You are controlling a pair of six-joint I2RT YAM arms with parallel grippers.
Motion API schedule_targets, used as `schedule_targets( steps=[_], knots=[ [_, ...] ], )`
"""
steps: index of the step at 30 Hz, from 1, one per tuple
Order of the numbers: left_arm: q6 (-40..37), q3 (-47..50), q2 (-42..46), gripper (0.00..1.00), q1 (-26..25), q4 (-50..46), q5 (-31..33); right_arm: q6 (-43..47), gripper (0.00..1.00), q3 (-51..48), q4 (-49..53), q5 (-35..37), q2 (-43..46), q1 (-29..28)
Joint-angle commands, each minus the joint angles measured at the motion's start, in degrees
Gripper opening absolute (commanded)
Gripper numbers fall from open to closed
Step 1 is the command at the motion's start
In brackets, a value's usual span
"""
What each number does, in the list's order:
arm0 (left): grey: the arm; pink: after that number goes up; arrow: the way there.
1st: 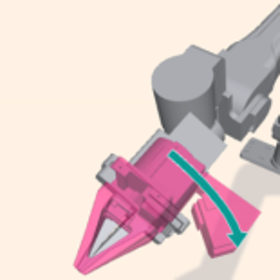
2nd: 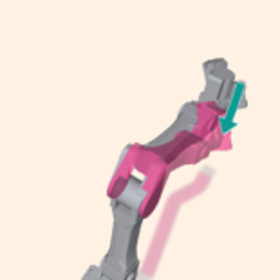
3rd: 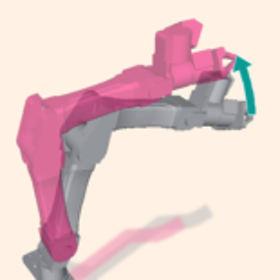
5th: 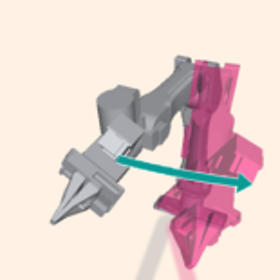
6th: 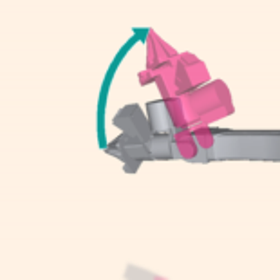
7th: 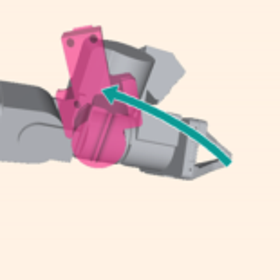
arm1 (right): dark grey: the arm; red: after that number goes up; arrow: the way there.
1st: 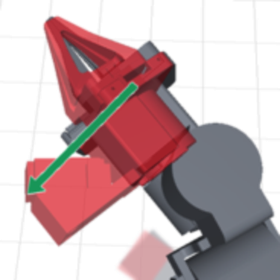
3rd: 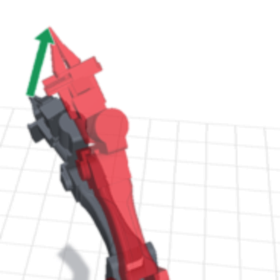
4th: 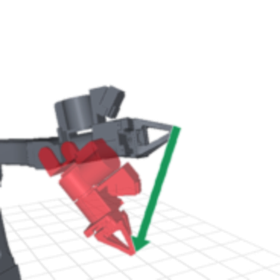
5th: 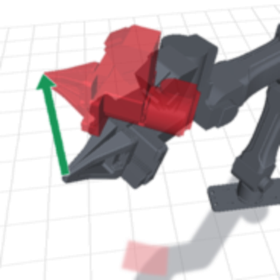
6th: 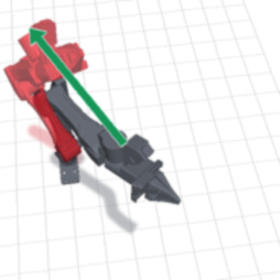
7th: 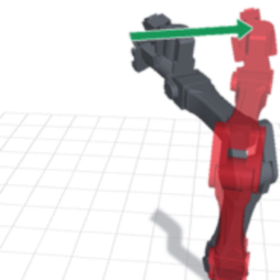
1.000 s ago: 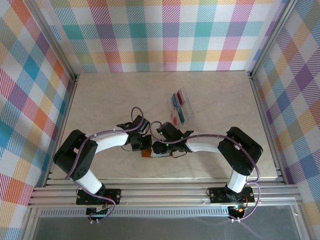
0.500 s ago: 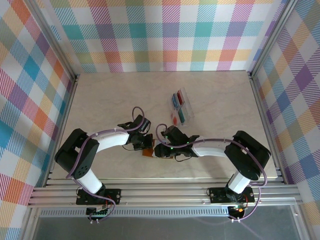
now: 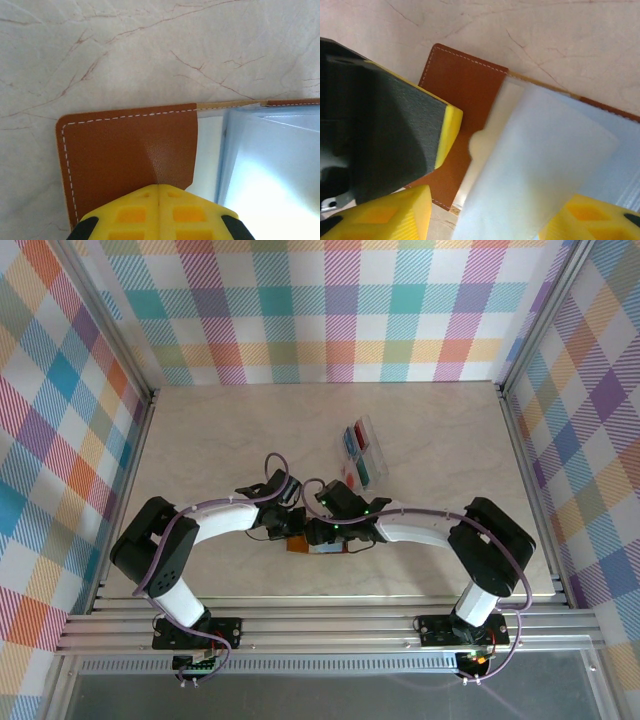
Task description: Put the credit cards into the card holder
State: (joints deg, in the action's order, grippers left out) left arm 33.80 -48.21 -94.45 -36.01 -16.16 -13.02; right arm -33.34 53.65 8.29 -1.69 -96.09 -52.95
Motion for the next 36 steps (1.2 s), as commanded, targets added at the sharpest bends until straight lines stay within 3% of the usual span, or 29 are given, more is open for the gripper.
schedule_targets(
  steps=[1,9,18,23,27,36],
  knots=[
    [1.2,2.6,-4.2,0.00,-0.6,-1.1,-2.4,2.4,0.56,0.9,2.1,0.7,0.5,-0.4],
    [2.0,2.6,-1.0,0.04,0.0,-1.0,-4.9,3.0,0.60,0.1,-1.8,-3.7,0.9,-0.4],
    [5.6,6.6,5.3,0.09,5.7,8.8,-17.9,1.7,0.60,-3.3,-5.3,-3.1,3.4,-0.2],
    [6.8,6.6,9.0,0.13,7.9,10.6,-21.5,1.7,0.60,-3.5,-5.3,-3.1,3.7,-0.2],
    [7.9,7.6,12.5,0.13,10.7,10.5,-22.1,1.6,0.60,-3.6,-5.6,-3.2,3.5,-0.2],
    [5.1,8.4,19.4,0.12,13.4,-1.4,-13.7,2.0,0.60,-2.1,-6.9,-5.7,1.7,-1.1]
  ],
)
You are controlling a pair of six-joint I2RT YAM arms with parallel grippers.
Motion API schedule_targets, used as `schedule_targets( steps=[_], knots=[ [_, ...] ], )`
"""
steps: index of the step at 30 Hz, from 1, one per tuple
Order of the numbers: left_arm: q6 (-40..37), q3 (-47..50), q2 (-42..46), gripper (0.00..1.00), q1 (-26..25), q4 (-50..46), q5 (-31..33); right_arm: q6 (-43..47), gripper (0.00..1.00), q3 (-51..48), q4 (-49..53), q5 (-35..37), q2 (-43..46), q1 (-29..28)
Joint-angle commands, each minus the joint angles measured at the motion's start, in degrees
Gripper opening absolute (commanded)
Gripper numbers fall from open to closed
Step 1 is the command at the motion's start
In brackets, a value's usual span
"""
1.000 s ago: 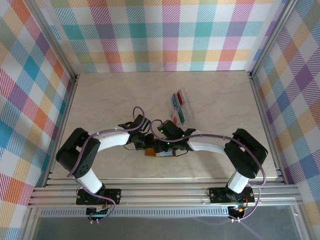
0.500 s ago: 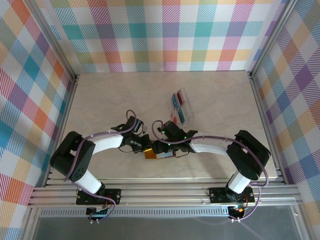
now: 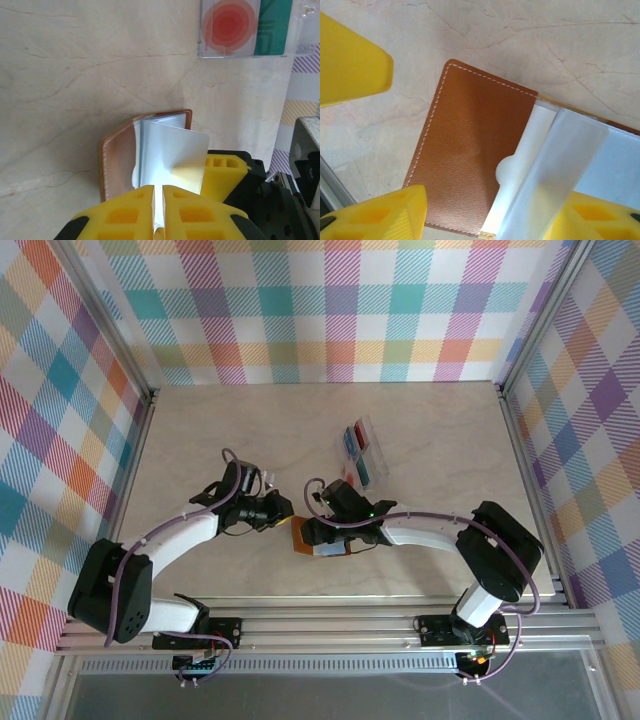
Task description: Put the credit cards into the card holder
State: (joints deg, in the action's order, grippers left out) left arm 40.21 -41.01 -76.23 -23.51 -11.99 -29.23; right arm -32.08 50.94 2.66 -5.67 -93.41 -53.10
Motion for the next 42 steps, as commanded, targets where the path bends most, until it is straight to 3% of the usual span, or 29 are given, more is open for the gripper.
schedule_targets(
  steps=[1,10,21,28,42],
  knots=[
    [-1.3,1.3,1.3,0.12,1.1,-5.8,2.9,1.1,0.60,1.3,-1.0,-1.5,-1.6,-1.3],
    [-1.4,-0.1,2.2,0.10,2.5,-8.9,5.3,3.6,0.64,5.5,-0.1,-0.7,-8.5,-4.2],
    [-3.3,-5.2,-4.9,0.11,-0.3,-8.3,3.4,4.2,0.84,5.5,-1.4,-3.4,-12.3,-4.2],
    [-3.6,-7.6,-12.5,0.09,-2.5,-6.8,3.6,3.8,0.94,3.6,-3.8,-4.9,-11.7,-4.2],
    [-6.9,-6.4,-18.8,0.06,-3.8,-10.2,10.3,3.6,1.00,2.5,-4.7,-5.1,-8.5,-4.1]
  ],
)
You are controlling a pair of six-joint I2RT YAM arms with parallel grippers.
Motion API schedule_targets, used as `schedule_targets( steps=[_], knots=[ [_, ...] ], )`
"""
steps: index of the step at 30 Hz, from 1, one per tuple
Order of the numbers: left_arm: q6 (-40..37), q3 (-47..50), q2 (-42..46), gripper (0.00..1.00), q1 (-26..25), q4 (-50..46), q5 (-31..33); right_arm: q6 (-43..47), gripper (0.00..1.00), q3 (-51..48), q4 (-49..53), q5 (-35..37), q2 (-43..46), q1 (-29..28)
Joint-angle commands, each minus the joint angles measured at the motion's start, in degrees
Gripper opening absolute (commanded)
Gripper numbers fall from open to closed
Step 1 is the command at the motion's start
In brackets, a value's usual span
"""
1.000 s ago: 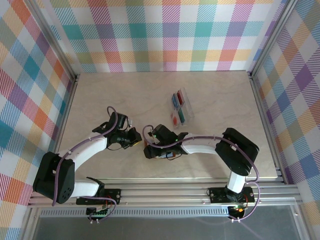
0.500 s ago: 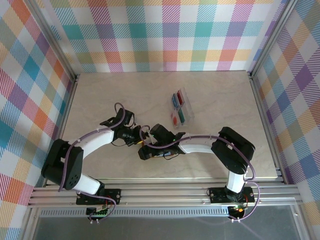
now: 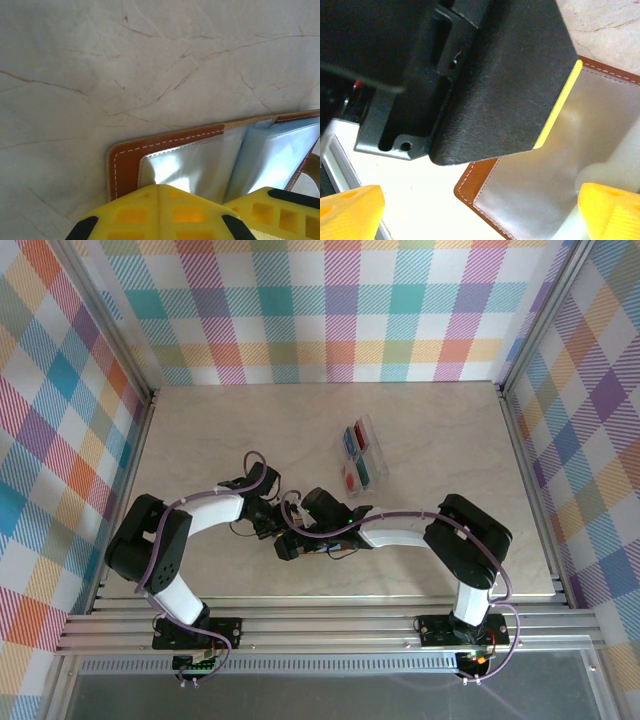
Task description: Put the credit cards into the card holder
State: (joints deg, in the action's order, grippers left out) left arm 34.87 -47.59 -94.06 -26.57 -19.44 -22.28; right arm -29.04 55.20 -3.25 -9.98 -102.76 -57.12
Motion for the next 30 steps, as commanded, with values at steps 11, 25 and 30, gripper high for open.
schedule_targets(
  steps=[11,25,30],
  knots=[
    [-2.0,0.3,-3.1,0.04,-4.4,-3.7,9.8,1.7,1.00,-2.2,6.5,2.8,9.4,1.0],
    [-1.5,0.8,-2.1,0.03,-7.7,-3.3,14.3,4.9,0.90,5.8,28.9,21.6,24.6,17.1],
    [-1.7,0.4,-0.7,0.03,-8.3,-4.5,15.5,9.1,0.79,12.9,31.9,20.9,18.3,21.9]
  ],
)
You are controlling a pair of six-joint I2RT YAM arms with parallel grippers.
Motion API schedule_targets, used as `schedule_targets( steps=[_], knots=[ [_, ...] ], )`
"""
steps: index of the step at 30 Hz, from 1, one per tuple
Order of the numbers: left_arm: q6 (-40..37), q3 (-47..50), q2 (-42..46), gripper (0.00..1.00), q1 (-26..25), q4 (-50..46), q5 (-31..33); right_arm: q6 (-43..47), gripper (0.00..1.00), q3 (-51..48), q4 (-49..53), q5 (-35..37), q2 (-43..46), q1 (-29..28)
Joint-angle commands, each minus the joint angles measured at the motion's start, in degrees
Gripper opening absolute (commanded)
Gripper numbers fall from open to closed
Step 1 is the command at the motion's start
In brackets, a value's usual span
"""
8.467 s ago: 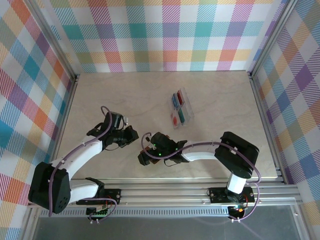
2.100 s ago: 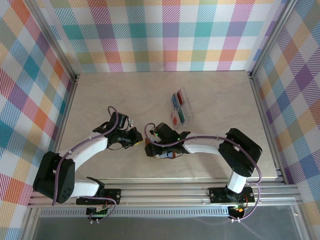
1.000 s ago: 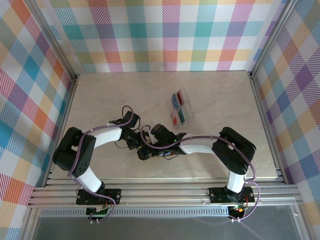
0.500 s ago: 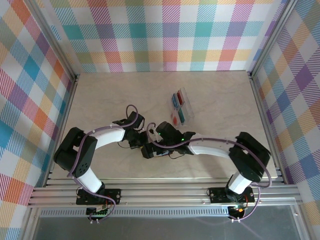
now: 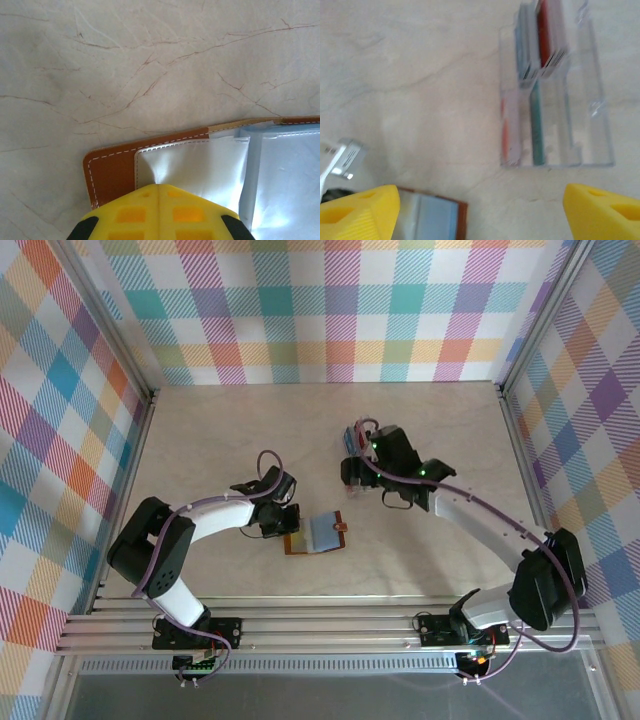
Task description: Put the credit cards into the card holder
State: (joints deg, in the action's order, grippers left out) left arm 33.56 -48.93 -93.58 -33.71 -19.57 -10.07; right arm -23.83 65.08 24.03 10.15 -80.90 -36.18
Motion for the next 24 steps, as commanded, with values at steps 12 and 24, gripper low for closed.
schedule_targets(
  steps=[12,24],
  knots=[
    [-0.5,2.2,0.2,0.04,-2.0,-5.2,4.7,10.9,0.62,15.0,9.3,2.8,-19.0,2.9],
    [-0.5,2.3,0.1,0.04,-2.1,-4.7,3.9,11.8,0.63,16.0,8.9,3.5,-25.7,3.1]
  ],
)
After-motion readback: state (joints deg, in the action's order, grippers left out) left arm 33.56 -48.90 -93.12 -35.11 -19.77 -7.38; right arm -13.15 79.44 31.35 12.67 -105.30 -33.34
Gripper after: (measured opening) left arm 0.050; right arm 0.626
